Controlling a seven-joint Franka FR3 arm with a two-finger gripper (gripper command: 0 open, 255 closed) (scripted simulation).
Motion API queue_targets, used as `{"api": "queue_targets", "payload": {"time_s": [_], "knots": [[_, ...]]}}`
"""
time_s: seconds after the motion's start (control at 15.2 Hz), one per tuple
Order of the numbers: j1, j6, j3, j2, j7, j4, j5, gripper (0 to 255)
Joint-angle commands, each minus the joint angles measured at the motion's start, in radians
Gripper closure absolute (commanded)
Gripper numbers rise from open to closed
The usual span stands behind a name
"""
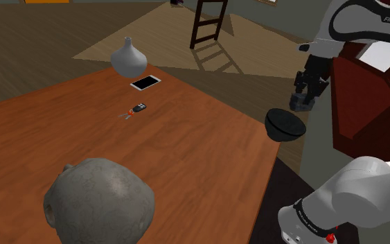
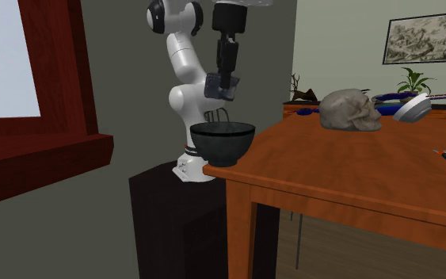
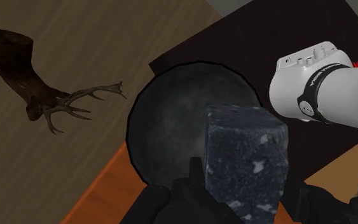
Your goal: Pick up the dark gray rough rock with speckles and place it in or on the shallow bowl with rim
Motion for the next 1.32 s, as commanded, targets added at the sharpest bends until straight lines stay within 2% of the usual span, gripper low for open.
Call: {"api": "queue_targets", "payload": {"time_s": [0.0, 0.79, 1.25], "knots": [[-0.003, 0.026, -0.004, -0.009, 0.000, -0.034, -0.005, 255], [-0.010, 0.184, -0.028, 0.001, 0.004, -0.182, -0.022, 255], [-0.010, 0.184, -0.028, 0.001, 0.004, -0.182, -0.022, 255]]}}
